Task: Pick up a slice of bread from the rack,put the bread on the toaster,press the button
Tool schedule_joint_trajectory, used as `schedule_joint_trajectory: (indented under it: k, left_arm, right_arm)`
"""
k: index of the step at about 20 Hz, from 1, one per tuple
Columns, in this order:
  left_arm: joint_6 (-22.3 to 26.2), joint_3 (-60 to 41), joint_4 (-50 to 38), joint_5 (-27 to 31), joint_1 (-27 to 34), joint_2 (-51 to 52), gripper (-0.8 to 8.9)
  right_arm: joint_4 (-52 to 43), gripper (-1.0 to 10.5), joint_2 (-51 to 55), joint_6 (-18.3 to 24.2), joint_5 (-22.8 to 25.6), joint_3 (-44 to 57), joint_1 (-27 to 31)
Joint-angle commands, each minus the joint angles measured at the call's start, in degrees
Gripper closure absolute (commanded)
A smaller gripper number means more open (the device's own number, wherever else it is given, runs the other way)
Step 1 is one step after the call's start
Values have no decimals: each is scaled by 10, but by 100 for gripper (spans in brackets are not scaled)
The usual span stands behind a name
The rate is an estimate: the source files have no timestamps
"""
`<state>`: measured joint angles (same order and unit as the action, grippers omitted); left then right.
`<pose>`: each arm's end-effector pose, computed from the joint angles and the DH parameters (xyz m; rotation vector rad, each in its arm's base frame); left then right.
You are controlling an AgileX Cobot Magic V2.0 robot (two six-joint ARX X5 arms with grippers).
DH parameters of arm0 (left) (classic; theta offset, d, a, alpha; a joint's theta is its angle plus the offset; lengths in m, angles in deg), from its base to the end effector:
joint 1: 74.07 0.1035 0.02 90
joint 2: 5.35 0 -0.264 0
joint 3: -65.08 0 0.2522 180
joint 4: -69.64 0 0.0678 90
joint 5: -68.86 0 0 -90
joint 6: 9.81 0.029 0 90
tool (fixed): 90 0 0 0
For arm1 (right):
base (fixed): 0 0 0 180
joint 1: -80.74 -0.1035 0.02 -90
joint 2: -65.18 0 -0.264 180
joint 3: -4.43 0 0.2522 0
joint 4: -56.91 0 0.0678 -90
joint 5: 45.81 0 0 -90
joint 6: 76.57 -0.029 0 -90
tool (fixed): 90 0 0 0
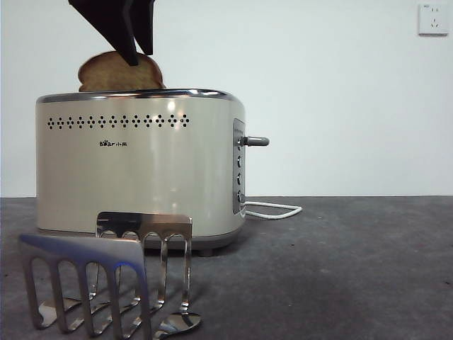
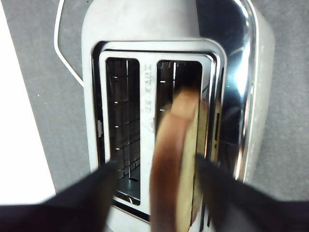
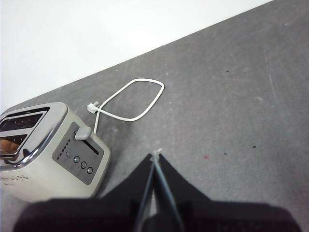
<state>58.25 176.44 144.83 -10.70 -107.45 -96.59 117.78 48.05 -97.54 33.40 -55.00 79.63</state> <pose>0.2682 -0.1704 0.3752 1.4448 0.5895 -0.8866 0.0454 0.0063 0.3203 0.3889 0.3579 0.1445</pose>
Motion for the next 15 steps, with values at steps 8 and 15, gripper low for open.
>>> schedule_joint_trajectory:
  k: [8, 15]
  left_arm:
    - [-85, 1, -28, 0, -14, 65, 397]
    - [-320, 1, -17, 1, -31, 121, 406]
  right_arm:
    - [-4, 947, -1, 1, 47, -2, 0]
    - [3, 948, -21, -15, 37, -1, 0]
